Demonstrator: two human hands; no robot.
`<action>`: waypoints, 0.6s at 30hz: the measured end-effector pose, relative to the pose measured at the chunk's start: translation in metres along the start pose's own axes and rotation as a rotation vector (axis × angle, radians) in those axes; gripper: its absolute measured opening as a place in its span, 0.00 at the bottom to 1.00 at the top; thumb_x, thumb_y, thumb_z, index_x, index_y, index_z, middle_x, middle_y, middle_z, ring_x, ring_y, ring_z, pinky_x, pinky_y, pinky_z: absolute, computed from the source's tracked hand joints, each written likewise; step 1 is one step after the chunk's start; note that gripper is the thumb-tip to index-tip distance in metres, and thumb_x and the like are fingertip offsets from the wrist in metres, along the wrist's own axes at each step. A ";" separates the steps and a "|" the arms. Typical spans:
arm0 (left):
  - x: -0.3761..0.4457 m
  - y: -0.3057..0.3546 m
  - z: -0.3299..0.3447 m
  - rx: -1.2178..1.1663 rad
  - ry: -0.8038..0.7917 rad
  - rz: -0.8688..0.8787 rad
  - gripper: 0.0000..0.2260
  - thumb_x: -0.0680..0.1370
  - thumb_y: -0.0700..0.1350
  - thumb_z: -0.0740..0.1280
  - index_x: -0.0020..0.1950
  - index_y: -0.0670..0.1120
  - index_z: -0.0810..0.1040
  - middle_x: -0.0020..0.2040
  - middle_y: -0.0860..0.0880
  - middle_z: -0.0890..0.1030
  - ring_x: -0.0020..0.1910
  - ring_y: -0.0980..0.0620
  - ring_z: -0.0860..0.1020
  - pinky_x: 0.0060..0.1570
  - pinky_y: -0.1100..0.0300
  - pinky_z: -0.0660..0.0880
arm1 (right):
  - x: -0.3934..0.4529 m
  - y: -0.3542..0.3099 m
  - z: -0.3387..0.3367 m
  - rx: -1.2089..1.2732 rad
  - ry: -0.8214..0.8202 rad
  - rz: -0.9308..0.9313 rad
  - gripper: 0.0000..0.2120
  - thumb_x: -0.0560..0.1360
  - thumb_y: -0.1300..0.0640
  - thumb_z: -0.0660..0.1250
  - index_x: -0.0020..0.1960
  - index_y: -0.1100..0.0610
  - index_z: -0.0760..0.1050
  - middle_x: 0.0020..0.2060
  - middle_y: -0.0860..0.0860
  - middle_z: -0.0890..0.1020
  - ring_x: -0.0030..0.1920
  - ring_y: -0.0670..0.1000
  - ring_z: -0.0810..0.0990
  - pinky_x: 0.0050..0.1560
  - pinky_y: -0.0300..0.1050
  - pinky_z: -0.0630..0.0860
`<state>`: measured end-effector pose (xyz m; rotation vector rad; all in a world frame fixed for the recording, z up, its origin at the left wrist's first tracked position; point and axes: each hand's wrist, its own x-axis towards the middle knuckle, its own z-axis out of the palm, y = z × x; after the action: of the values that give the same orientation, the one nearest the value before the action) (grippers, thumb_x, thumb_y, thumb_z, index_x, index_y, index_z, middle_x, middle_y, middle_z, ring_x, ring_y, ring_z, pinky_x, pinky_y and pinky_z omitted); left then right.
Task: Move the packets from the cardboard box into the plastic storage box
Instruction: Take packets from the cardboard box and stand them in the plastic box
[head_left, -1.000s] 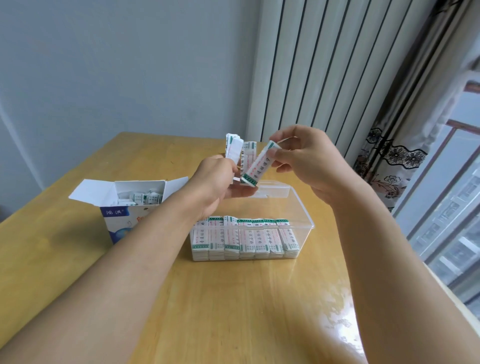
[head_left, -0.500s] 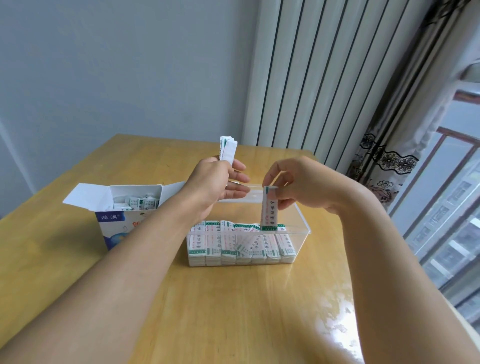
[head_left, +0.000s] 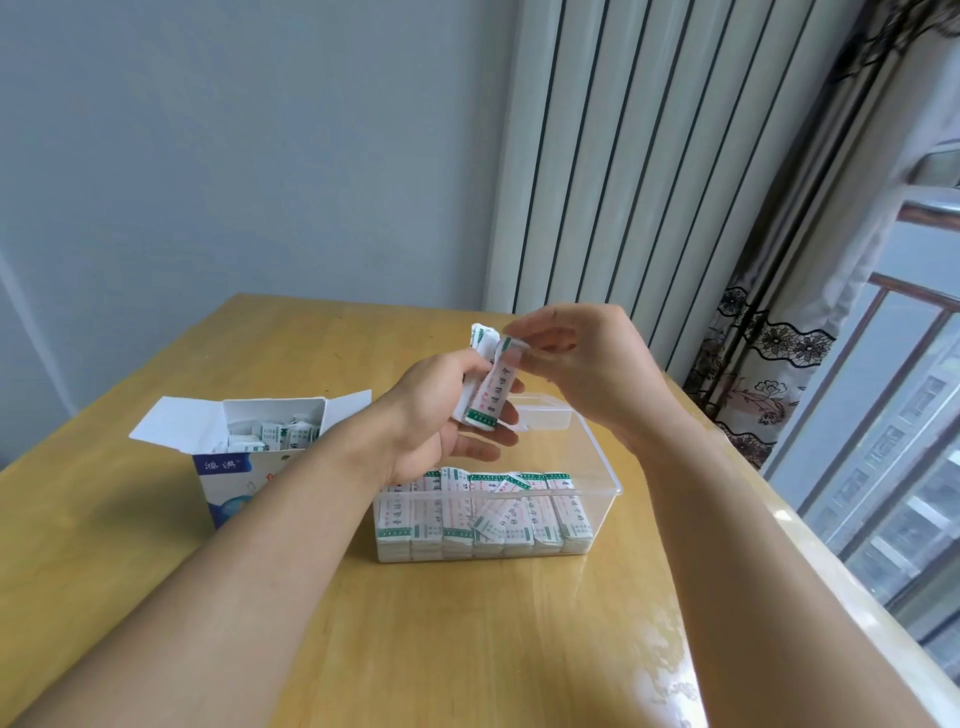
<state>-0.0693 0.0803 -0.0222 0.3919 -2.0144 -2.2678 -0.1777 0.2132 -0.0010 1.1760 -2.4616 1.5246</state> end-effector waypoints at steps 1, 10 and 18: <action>0.000 0.000 -0.001 0.018 0.026 0.004 0.17 0.84 0.44 0.52 0.56 0.39 0.79 0.39 0.43 0.79 0.35 0.47 0.79 0.29 0.58 0.75 | 0.000 0.001 0.000 -0.018 -0.009 0.007 0.07 0.73 0.55 0.78 0.51 0.49 0.86 0.45 0.43 0.88 0.46 0.40 0.85 0.53 0.45 0.83; 0.004 -0.001 -0.004 0.002 0.070 -0.044 0.19 0.82 0.58 0.61 0.55 0.42 0.77 0.37 0.46 0.75 0.31 0.49 0.77 0.25 0.61 0.72 | -0.003 -0.001 0.000 -0.391 -0.114 0.108 0.04 0.72 0.49 0.78 0.43 0.48 0.85 0.30 0.44 0.81 0.28 0.43 0.76 0.25 0.32 0.69; 0.010 -0.006 -0.007 0.113 0.228 0.035 0.07 0.83 0.45 0.67 0.54 0.43 0.73 0.36 0.47 0.74 0.29 0.52 0.75 0.24 0.62 0.70 | -0.006 0.010 0.025 -0.745 -0.564 0.366 0.16 0.71 0.46 0.79 0.50 0.58 0.85 0.40 0.52 0.88 0.41 0.52 0.86 0.49 0.50 0.85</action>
<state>-0.0766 0.0725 -0.0299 0.5903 -2.0193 -1.9921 -0.1709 0.1994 -0.0240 1.1225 -3.2654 0.1620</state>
